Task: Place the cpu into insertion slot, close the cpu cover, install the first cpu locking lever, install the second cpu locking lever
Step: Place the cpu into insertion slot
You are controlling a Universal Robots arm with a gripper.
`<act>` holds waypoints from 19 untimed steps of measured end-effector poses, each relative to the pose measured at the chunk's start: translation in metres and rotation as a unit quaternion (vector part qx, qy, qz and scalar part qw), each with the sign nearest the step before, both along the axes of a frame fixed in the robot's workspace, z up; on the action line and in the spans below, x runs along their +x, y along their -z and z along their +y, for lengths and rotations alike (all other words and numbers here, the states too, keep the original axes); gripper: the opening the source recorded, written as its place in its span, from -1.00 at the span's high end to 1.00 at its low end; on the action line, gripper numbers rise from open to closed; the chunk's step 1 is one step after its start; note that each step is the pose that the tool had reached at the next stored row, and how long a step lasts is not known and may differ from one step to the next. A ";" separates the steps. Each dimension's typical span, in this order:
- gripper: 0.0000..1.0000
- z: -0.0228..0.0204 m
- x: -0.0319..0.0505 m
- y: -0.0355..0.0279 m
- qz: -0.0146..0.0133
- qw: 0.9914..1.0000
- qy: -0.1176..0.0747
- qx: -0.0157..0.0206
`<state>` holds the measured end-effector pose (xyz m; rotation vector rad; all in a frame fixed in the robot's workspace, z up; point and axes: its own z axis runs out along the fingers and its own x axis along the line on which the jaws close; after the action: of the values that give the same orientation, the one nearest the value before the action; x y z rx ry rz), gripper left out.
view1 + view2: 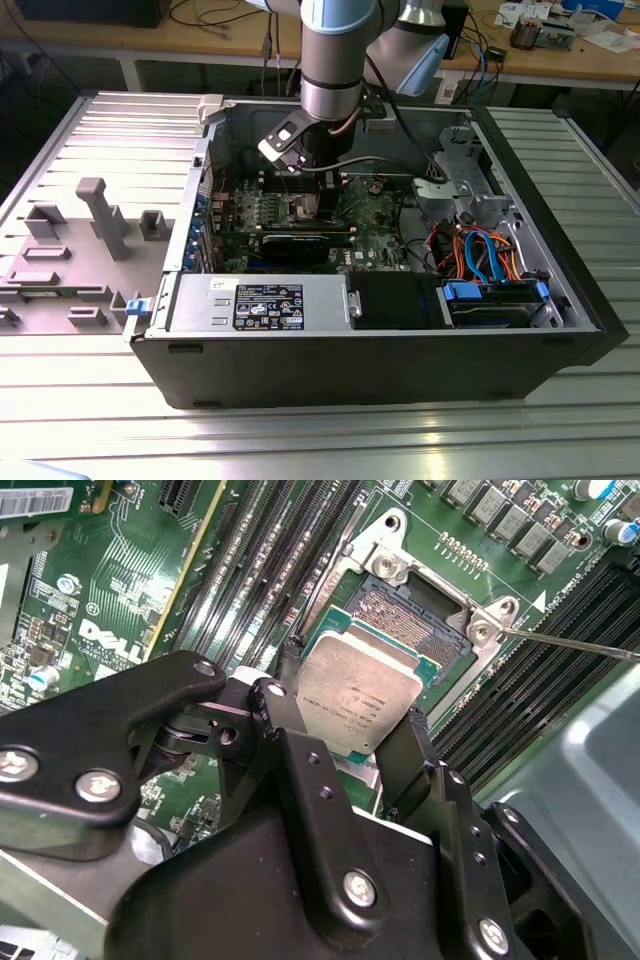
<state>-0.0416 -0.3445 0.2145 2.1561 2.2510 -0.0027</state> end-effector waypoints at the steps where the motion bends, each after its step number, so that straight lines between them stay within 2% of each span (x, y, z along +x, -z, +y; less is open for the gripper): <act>1: -0.09 0.0000 -0.0002 0.0006 0.000 1.000 0.000 0.000; 6: -0.09 0.0009 -0.0008 0.0025 0.000 1.000 0.000 0.000; 12: -0.09 0.0050 -0.0010 0.0036 0.000 1.000 0.000 0.000; 19: -0.09 0.0052 -0.0026 0.0053 0.000 1.000 0.000 0.000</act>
<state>-0.0443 -0.3394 0.2092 2.1560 2.2512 -0.0027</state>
